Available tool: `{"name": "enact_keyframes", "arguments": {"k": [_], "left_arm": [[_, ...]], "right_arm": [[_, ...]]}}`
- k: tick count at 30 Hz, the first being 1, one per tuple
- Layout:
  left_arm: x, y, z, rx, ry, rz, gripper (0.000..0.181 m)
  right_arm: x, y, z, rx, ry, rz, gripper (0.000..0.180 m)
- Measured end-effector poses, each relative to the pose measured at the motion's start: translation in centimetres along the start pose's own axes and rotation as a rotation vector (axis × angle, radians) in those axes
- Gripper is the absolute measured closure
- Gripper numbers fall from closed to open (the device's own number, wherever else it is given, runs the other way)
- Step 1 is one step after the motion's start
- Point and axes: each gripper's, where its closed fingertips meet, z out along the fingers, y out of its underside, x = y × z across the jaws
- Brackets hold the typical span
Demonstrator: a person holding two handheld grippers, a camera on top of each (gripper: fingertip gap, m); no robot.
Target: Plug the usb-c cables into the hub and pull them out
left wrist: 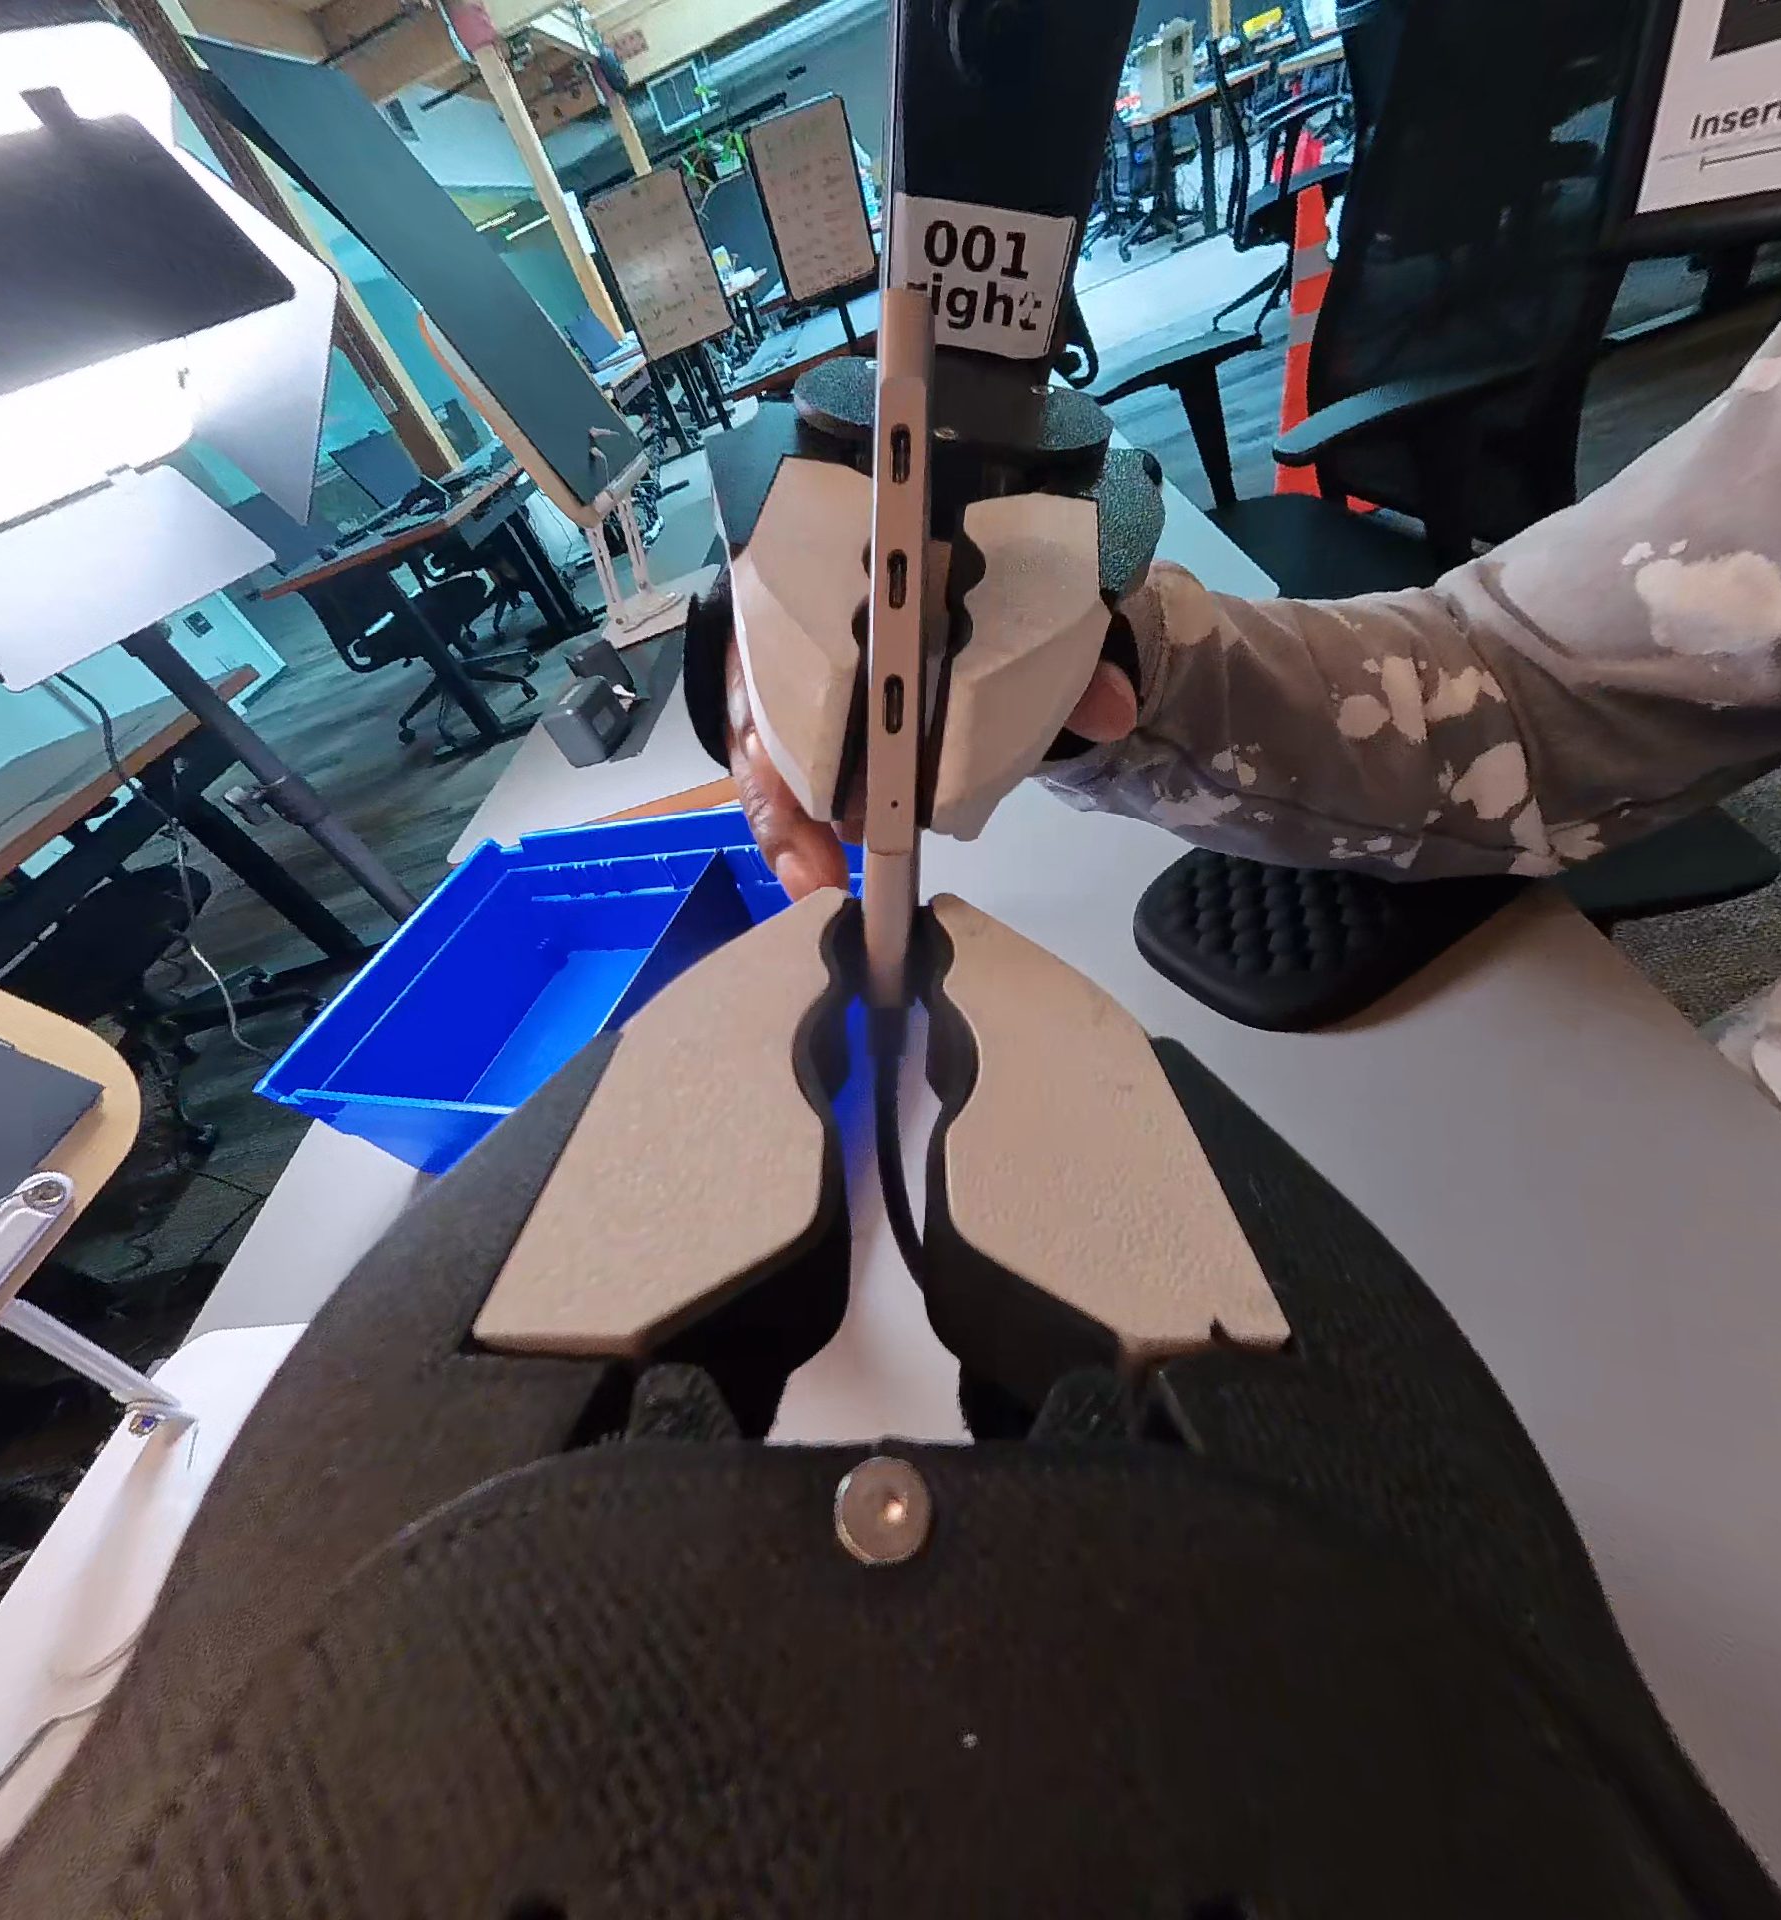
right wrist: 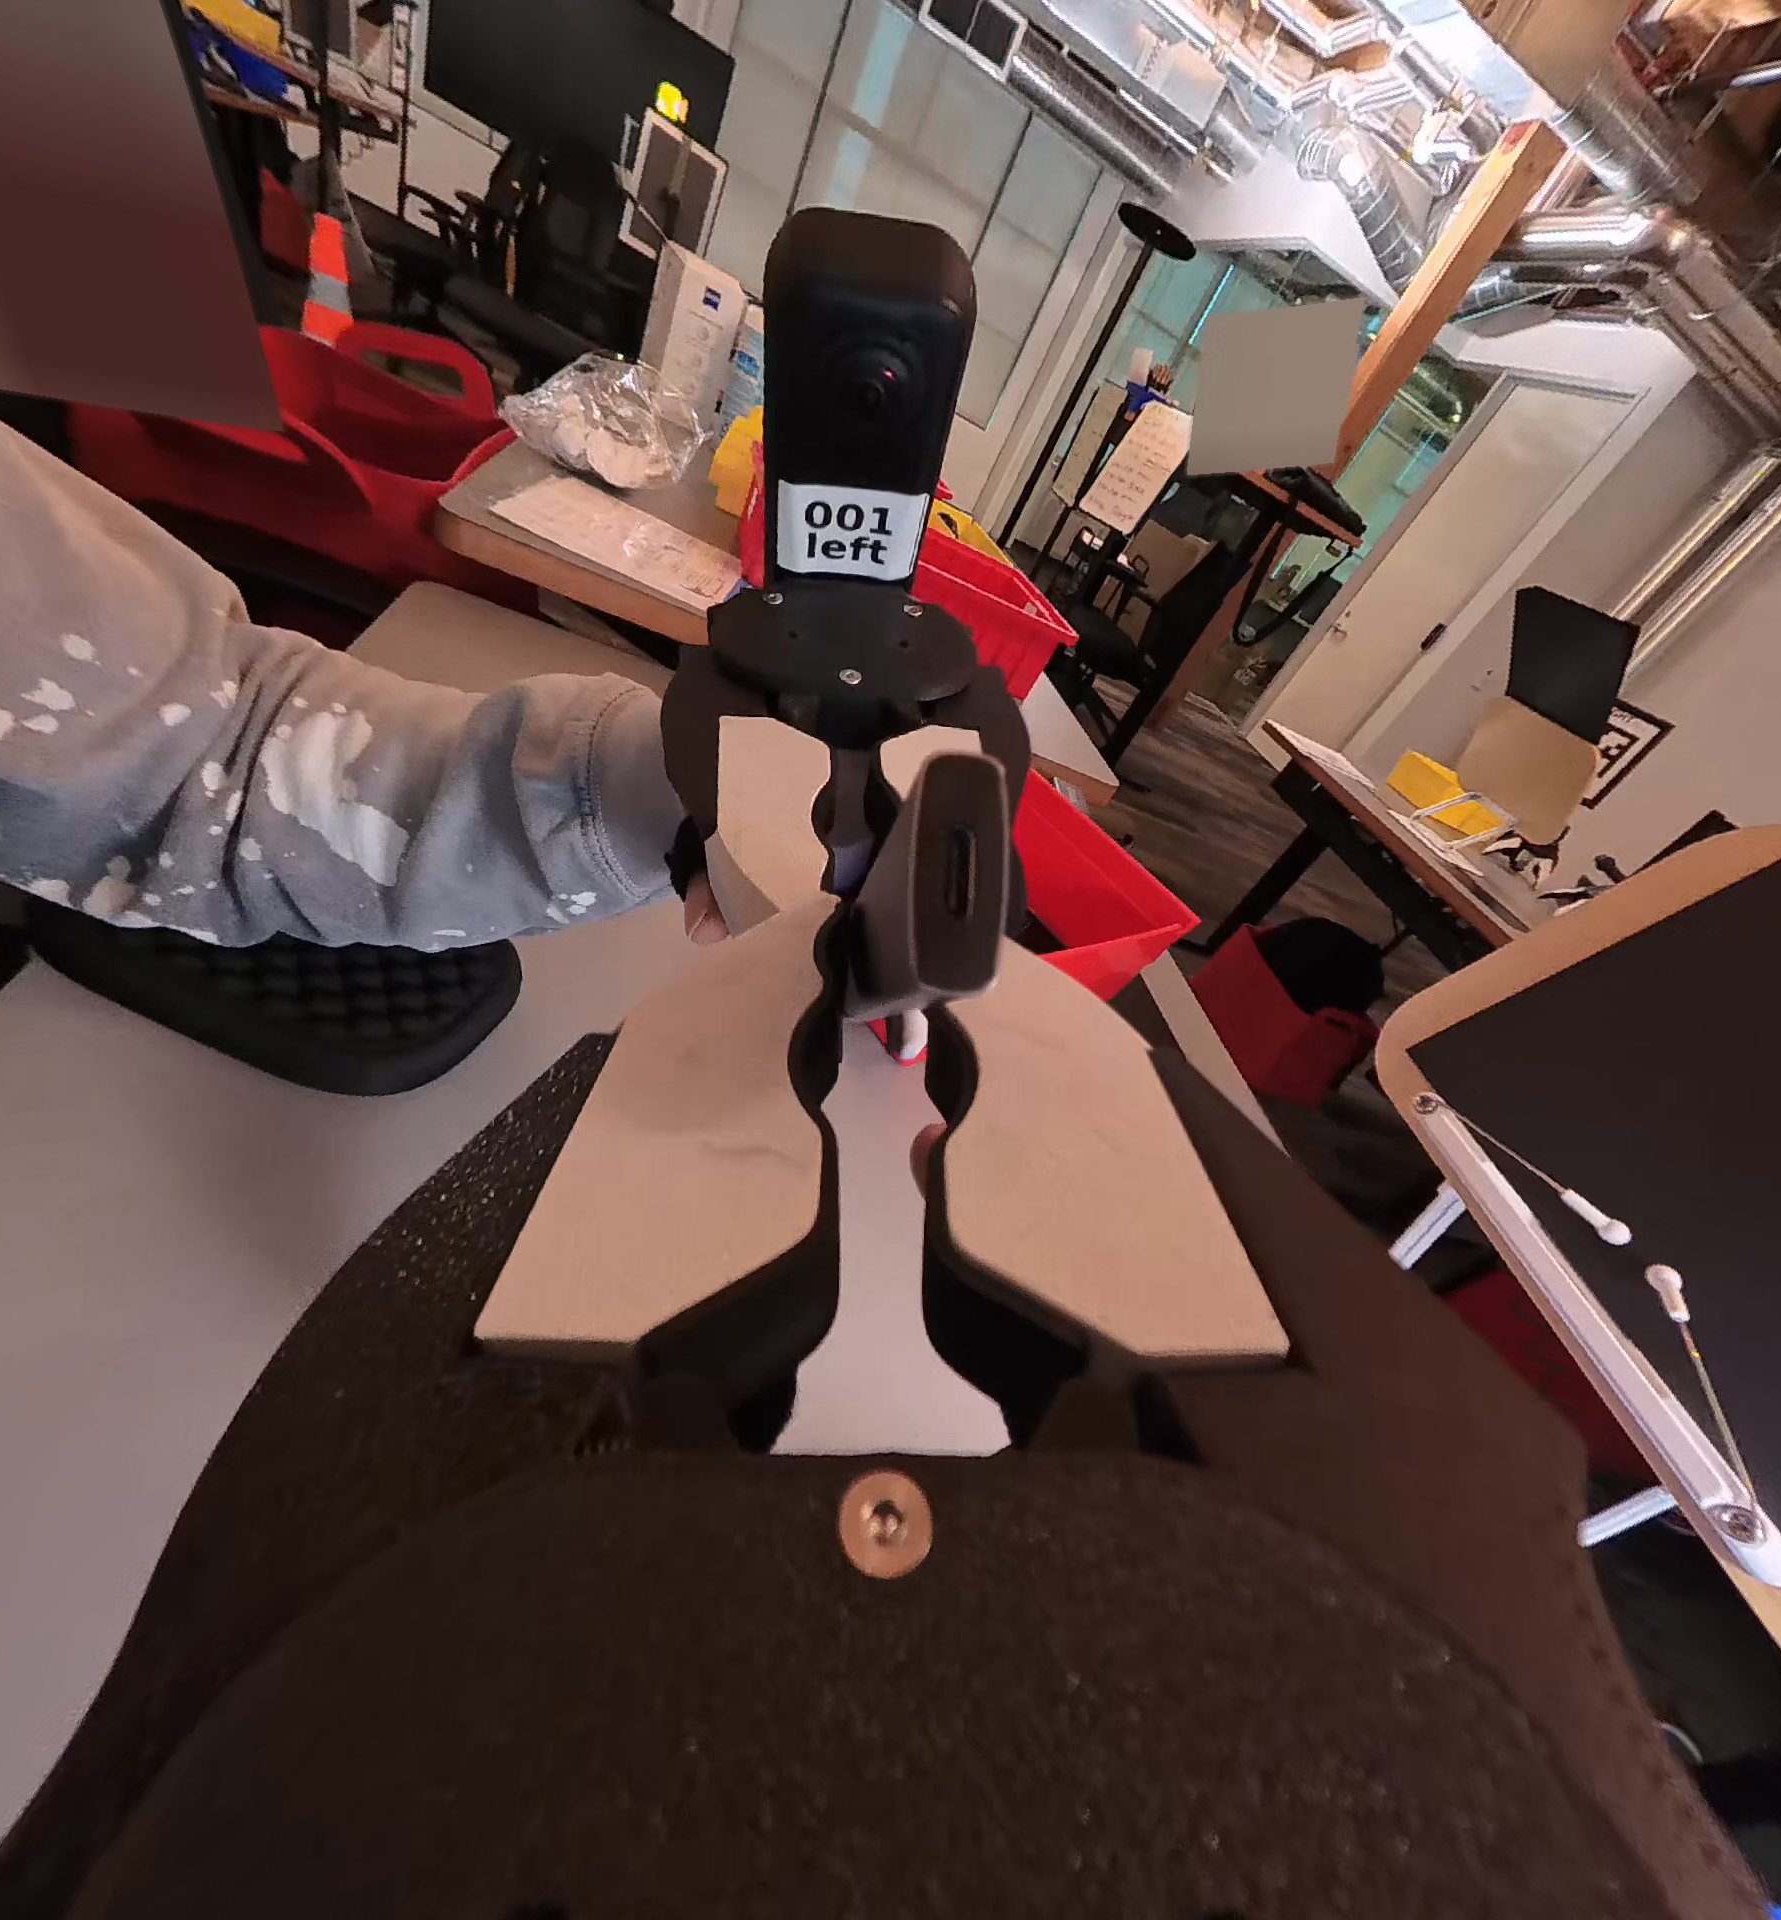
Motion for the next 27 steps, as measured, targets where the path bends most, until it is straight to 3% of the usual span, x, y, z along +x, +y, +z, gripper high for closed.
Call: {"name": "enact_keyframes", "arguments": {"k": [20, 24, 27], "left_arm": [[0.0, 0.5, 0.0, 0.031, 0.043, -0.051, 0.171], [-1.0, 0.3, -0.9, 0.035, -0.003, -0.076, 0.166], [-4.5, 0.6, -4.5, -0.007, -0.164, -0.139, 0.154]], "right_arm": [[-0.2, 1.5, 0.3, -0.081, -0.01, -0.011, 0.169], [0.5, 1.2, 0.0, -0.071, 0.029, -0.02, 0.17], [1.7, 1.1, -1.3, -0.077, 0.083, -0.014, 0.17]]}}
